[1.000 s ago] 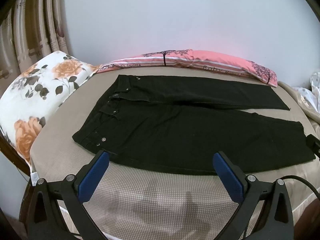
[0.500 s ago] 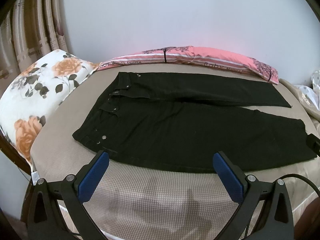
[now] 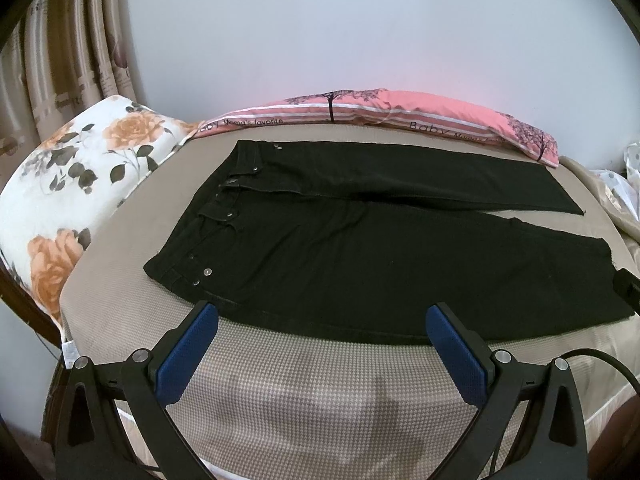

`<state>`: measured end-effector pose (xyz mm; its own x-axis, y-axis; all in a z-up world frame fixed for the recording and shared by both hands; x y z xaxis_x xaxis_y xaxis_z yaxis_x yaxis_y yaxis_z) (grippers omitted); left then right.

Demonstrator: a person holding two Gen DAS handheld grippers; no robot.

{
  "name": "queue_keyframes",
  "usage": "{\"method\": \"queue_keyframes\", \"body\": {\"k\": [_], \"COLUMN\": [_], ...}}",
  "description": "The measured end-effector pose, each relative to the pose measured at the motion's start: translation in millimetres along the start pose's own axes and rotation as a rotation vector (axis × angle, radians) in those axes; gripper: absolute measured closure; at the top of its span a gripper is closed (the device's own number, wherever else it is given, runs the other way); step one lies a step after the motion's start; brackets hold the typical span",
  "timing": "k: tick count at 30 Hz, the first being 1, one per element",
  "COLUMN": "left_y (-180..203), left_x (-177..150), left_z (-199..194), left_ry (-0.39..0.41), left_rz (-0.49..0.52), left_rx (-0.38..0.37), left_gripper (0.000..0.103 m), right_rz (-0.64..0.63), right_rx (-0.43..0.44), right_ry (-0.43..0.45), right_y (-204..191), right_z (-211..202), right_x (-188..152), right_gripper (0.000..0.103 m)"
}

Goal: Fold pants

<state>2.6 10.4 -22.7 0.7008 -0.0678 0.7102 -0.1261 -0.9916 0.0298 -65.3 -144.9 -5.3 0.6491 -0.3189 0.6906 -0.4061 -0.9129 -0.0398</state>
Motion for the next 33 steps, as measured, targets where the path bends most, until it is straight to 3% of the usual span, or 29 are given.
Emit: {"method": "queue_keyframes", "body": {"k": [23,28,33], "left_y": [-5.5,-20.6,-50.3], "left_x": [10.8,30.0,64.7], "left_z": [21.2,27.7,38.2], "left_ry": [-0.047,-0.031,-0.022], "left_rz": [-0.001,-0.011,-0.014], "left_rx": [0.015,0.030,0.030], "left_gripper": [0.000,0.000,0.000], "right_rz": [0.009,-0.014,-0.035], "right_rx": [0.012,-0.035,-0.014], "right_ry": [-0.041,-0.026,-0.035], "right_y": [-0.7,-1.4,0.1], "right_z": [18.5,28.9,49.4], "right_x": [8.1,20.0,36.6], "right_gripper": [0.000,0.000,0.000]}}
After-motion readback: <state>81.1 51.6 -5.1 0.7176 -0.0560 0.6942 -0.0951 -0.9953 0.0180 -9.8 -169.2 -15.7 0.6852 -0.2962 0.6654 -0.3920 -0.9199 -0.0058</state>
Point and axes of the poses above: each gripper's, at about its wrist camera, not at the fingertips, and z roughly the way its jaws point, y to its right, x to its top, the point moved 1 cm from there along z, roughly the way its jaws point, and after that the axes turned 5 degrees about -x, right-handed, at the moved point
